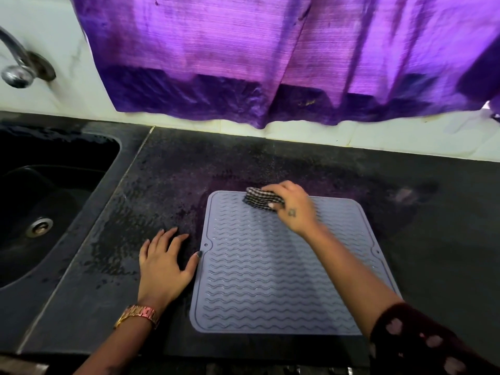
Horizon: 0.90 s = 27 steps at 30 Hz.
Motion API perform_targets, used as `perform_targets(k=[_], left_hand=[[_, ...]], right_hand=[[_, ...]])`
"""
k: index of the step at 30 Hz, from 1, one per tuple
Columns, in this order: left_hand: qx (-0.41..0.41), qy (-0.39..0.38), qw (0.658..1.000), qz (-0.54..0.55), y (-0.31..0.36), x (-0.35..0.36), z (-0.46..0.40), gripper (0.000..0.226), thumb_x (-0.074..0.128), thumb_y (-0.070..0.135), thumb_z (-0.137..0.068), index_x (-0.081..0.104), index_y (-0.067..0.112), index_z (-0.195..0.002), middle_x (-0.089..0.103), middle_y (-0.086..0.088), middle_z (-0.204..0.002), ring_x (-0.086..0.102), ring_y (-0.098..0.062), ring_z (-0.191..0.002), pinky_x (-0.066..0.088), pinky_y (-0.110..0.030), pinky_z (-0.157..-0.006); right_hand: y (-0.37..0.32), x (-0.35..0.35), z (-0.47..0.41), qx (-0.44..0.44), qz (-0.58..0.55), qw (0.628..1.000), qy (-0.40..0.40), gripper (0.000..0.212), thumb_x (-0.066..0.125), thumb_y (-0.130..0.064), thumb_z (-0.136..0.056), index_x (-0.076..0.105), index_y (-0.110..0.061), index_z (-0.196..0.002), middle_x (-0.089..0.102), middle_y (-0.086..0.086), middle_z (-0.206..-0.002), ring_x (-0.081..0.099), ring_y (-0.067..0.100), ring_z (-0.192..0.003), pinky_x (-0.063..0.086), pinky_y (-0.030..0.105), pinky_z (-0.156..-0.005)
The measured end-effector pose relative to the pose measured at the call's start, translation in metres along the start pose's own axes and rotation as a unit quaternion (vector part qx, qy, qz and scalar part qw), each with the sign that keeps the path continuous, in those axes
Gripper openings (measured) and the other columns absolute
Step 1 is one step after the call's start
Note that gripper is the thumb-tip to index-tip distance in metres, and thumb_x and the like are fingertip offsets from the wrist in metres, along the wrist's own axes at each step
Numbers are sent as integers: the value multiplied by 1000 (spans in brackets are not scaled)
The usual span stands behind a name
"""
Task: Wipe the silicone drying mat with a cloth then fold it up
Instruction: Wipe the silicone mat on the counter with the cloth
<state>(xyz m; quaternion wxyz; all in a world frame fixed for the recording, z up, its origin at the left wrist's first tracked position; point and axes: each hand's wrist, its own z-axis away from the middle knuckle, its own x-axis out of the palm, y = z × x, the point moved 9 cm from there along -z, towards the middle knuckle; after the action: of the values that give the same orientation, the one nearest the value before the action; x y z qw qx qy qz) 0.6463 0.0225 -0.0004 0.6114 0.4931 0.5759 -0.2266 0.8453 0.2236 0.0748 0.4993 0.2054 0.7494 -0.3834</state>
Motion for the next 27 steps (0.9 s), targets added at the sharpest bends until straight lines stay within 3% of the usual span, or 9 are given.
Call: perform_targets(k=[5,8,11,14,16,18,20,25,27], left_hand=[[0,1,1000,2,0,0,-1,73,25,67,-76,58,23,-124,48,-3,-139,33,-25,-136,13,-45,-115],[-2,2,1000,-2,-1,0,-1,73,25,66,-75,58,24,-124,48,-3,-140,33,-25,-137,12,-45,-115],[-2,1,1000,-3,-2,1,-2,73,25,66,-75,58,24,-124,47,-3,-141,32,-24,-137,11,-44,-115],[-2,-3,1000,-3,-2,2,-2,74,24,67,-75,57,24,-125,46,-3,-141,31,-24,-138,10,-44,-115],[-3,-2,1000,-1,-2,2,-2,74,24,67,-75,57,24,-125,46,-3,-142,31,-24,-138,10,-44,-115],[-3,-2,1000,-1,-2,2,-2,74,24,67,-75,57,25,-125,46,-2,-142,31,-24,-138,11,-44,-116],[-2,-1,1000,-1,-3,2,-2,73,25,67,-75,57,25,-125,47,-3,-141,32,-24,-137,11,-45,-115],[-2,2,1000,1,-4,3,-2,72,25,66,-76,57,24,-125,47,-3,-141,31,-25,-137,10,-44,-115],[-3,4,1000,0,-3,3,-2,72,25,67,-76,57,25,-125,46,-2,-142,31,-24,-138,10,-44,-115]], right_hand=[[-58,37,-34,-90,108,990,1,60,53,-4,-89,41,-38,-136,51,6,-130,44,27,-115,35,42,-95],[-57,91,-27,-99,163,969,-158,65,47,-24,-95,10,-48,-144,30,10,-149,28,31,-134,17,57,-110],[-46,109,-23,-72,130,963,-227,53,30,-45,-98,1,-53,-142,18,9,-155,16,34,-140,4,59,-111],[-43,109,-25,-58,100,956,-269,53,35,-40,-98,6,-57,-139,14,8,-156,12,33,-141,4,57,-112],[-46,99,-31,-44,53,959,-274,55,44,-23,-97,23,-54,-138,24,6,-153,20,31,-138,13,55,-113],[-55,79,-39,-46,1,974,-224,62,46,-2,-91,43,-48,-132,43,3,-142,38,27,-128,29,52,-107],[-59,62,-36,-51,-10,986,-158,67,45,5,-87,49,-48,-127,52,-1,-134,45,25,-120,35,48,-101],[-54,87,22,-57,61,982,-167,81,45,6,-85,28,-54,-136,26,-3,-152,19,23,-138,6,52,-112],[-52,89,24,-55,54,982,-171,84,45,8,-84,27,-55,-137,23,-5,-154,15,21,-140,1,51,-113]])
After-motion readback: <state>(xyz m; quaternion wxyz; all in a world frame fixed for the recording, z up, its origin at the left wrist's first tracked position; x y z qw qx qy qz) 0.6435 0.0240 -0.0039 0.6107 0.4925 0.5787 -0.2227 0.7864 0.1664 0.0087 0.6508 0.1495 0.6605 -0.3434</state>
